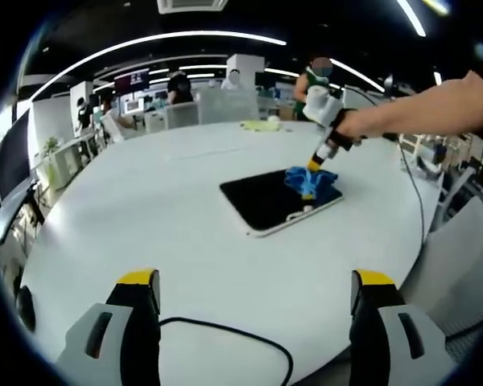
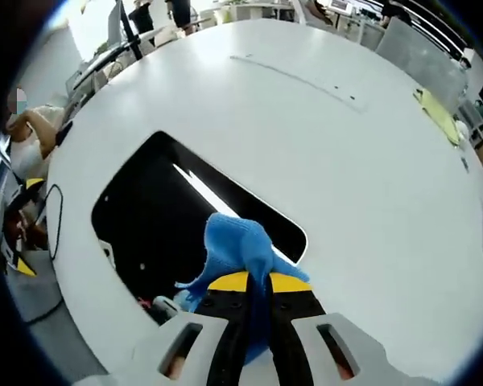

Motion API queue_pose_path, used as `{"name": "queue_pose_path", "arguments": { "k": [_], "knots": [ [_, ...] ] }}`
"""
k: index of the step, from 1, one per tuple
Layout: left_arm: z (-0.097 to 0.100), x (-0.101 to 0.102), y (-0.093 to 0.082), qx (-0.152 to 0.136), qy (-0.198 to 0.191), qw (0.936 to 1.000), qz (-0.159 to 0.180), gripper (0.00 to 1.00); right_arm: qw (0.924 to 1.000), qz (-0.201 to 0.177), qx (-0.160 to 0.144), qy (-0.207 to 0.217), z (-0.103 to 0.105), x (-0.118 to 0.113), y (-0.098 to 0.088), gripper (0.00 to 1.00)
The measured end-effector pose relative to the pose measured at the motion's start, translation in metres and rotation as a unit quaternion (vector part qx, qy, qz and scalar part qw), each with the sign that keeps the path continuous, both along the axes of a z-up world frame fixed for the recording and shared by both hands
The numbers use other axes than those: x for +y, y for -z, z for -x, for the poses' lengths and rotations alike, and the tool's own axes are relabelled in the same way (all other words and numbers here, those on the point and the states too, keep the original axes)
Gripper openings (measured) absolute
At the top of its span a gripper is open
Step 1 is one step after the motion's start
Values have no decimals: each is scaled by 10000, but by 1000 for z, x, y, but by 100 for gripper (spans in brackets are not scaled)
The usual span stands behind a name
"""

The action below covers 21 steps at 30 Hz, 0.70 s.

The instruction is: Wipe the mirror surface with the cleaning cloth until all visible marks leave the cleaned area.

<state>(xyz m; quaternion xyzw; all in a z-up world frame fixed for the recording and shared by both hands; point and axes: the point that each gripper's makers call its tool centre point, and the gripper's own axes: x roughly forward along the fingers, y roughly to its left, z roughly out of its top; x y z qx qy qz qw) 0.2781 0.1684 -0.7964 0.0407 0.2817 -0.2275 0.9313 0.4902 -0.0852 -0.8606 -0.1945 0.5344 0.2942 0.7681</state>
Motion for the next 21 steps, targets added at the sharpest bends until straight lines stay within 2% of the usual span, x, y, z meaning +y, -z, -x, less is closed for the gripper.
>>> {"name": "queue_pose_path", "arguments": {
  "k": [2,4,9,21],
  "knots": [
    [0,0,0,4,-12,10000,-2,99,9995,-66,268,159,8,1,-3,3],
    [0,0,0,6,-21,10000,4,99,9994,-61,325,106,7,1,-4,3],
    [0,0,0,31,-19,10000,-6,99,9993,12,375,17,6,4,-6,3],
    [0,0,1,60,-12,10000,-26,99,9990,61,440,-8,-17,2,-6,3]
  ]
}}
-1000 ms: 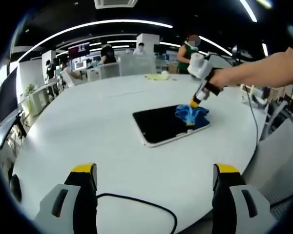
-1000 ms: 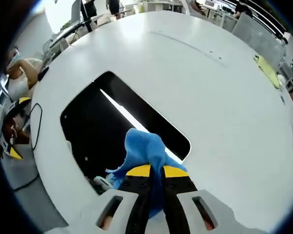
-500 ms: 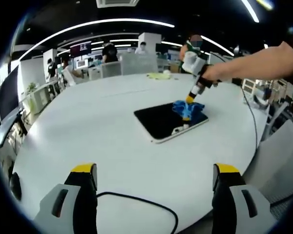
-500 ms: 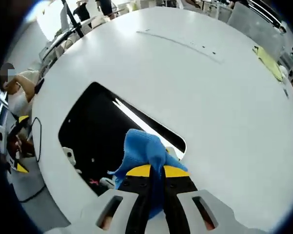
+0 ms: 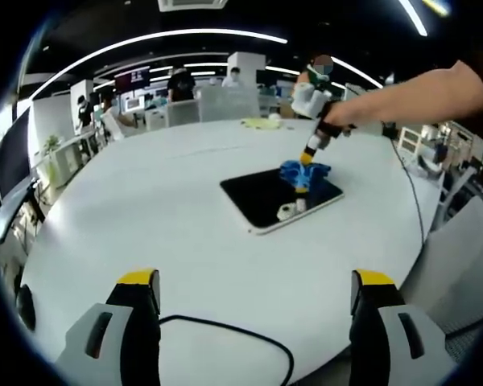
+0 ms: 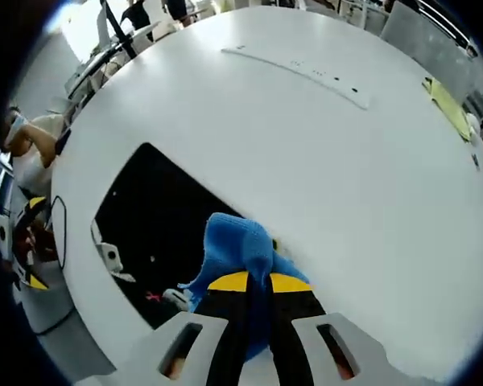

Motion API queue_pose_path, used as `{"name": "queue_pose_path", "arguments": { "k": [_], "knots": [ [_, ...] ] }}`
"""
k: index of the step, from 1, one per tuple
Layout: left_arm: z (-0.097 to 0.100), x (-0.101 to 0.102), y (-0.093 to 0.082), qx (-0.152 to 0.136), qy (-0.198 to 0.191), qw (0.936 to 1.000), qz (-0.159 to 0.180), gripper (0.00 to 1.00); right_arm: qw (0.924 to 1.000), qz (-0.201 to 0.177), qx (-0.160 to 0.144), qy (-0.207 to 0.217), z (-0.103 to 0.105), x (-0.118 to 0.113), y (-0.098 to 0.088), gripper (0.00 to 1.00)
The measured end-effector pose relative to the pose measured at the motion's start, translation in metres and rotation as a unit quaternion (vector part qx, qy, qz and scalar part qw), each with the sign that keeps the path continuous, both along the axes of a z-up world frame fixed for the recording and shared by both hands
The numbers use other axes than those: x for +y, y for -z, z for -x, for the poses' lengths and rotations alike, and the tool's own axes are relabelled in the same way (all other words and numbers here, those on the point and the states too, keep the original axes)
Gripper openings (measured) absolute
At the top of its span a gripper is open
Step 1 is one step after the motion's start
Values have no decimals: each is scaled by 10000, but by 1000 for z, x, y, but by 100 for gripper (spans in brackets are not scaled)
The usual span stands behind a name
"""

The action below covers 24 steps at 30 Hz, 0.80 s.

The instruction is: Wipe the mirror surface with the cleaning cloth until all visible marks leave the cleaned area.

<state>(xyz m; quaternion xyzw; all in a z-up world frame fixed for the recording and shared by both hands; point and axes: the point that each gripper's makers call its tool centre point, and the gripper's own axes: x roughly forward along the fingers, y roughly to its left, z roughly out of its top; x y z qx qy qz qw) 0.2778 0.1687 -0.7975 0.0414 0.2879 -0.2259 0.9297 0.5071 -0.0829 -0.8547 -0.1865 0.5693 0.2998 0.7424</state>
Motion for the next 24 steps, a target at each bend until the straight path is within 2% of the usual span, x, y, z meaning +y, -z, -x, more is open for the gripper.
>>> {"name": "queue_pose_path", "arguments": {
  "k": [7,24],
  "knots": [
    [0,2,1,5,-12,10000,-3,99,10000,71,-49,-44,-9,2,0,3],
    [-1,1,3,19,8,10000,-26,99,10000,57,-73,-1,-13,1,-1,3]
  ]
}}
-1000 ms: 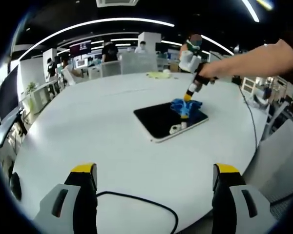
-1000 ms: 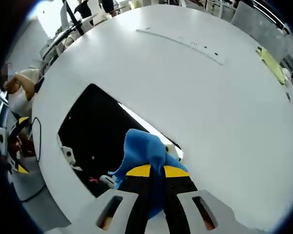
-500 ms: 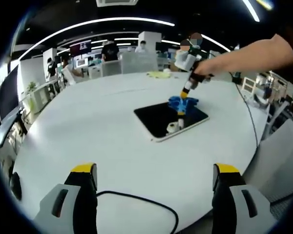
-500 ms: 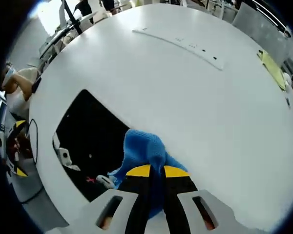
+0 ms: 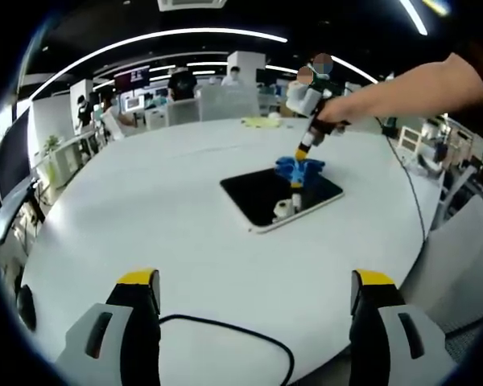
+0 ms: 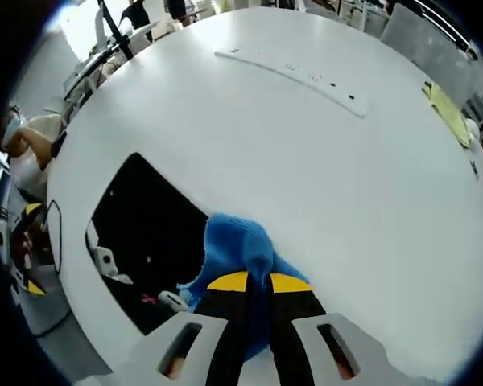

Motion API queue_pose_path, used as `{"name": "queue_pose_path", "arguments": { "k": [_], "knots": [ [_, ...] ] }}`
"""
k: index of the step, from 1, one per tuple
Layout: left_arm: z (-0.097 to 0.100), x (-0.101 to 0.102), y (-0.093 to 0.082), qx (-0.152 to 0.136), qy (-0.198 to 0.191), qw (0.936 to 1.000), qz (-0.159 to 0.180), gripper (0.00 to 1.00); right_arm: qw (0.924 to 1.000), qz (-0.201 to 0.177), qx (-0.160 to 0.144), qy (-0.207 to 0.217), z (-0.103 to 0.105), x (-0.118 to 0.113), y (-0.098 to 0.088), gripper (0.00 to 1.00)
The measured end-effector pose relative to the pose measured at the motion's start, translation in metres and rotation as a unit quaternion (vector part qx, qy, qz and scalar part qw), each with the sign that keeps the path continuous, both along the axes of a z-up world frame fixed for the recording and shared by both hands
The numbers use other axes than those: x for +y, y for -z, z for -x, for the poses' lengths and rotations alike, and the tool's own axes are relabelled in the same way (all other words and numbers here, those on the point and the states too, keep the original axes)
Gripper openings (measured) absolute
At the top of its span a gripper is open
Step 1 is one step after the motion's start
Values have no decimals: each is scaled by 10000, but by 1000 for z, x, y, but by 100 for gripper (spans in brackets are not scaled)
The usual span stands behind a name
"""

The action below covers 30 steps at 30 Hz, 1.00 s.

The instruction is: Wipe the mirror surface with the cleaning cloth until all visible marks leave the cleaned area.

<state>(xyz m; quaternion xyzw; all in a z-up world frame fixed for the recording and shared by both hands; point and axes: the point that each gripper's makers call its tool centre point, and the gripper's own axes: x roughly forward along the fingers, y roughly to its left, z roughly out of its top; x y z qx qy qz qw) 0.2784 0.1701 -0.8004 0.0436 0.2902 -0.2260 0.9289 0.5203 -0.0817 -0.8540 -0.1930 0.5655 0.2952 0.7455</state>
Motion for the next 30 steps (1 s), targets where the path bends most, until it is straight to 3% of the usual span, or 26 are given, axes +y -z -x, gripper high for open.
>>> {"name": "queue_pose_path", "arguments": {
  "k": [16,30],
  "knots": [
    [0,0,1,1,18,10000,-9,99,9999,-59,-104,45,-8,-2,5,3],
    [1,-1,-1,-17,54,10000,-30,99,9994,-264,-73,215,4,-3,-14,3]
  ]
}}
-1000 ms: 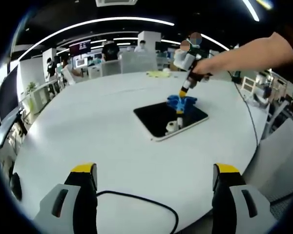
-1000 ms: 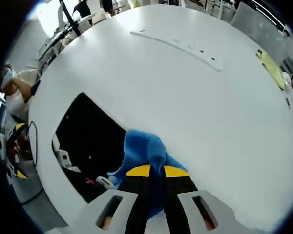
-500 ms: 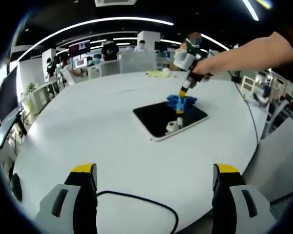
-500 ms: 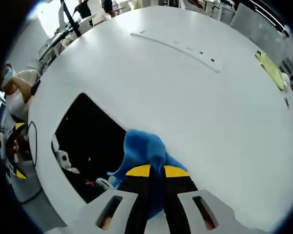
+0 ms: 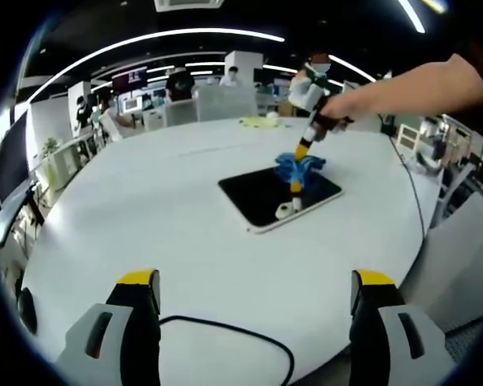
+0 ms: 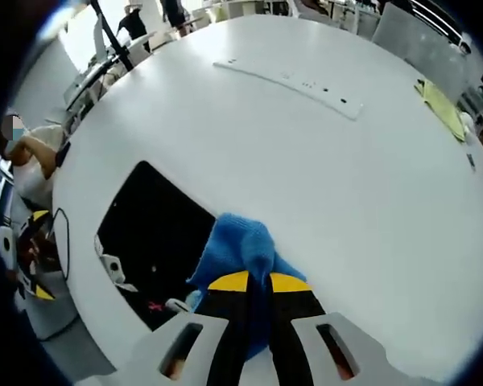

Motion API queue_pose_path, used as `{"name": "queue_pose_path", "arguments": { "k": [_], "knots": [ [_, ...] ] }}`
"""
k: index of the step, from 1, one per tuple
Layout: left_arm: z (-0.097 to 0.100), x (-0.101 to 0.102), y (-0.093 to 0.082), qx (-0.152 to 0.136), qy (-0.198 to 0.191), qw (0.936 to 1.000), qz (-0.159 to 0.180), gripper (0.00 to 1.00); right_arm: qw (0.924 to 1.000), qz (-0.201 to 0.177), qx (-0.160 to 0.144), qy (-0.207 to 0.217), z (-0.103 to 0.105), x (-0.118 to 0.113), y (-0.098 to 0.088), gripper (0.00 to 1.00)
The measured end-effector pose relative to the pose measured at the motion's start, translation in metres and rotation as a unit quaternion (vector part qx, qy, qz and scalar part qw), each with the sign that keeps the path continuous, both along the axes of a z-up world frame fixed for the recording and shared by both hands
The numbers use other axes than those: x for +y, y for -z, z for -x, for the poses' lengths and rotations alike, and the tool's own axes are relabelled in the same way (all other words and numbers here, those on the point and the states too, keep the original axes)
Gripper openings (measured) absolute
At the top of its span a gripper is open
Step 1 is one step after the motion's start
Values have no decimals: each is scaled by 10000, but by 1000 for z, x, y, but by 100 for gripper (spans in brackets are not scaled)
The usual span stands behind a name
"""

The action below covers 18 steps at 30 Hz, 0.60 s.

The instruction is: Wipe the mirror surface with the cleaning cloth until all visible marks leave the cleaned area.

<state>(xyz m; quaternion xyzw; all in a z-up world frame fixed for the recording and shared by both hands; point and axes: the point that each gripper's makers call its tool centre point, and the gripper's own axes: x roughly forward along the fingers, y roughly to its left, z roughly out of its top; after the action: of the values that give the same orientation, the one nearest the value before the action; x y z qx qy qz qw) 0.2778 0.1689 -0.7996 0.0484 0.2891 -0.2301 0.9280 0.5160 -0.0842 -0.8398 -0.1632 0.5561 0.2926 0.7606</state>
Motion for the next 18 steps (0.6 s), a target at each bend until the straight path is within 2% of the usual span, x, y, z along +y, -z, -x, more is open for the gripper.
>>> {"name": "queue_pose_path", "arguments": {
  "k": [9,18],
  "knots": [
    [0,-1,-1,-12,14,10000,-22,99,9998,-158,-75,4,-1,5,-34,3],
    [-1,0,-6,-99,-49,9999,15,99,9997,-155,-164,-28,-9,3,-52,3]
  ]
}}
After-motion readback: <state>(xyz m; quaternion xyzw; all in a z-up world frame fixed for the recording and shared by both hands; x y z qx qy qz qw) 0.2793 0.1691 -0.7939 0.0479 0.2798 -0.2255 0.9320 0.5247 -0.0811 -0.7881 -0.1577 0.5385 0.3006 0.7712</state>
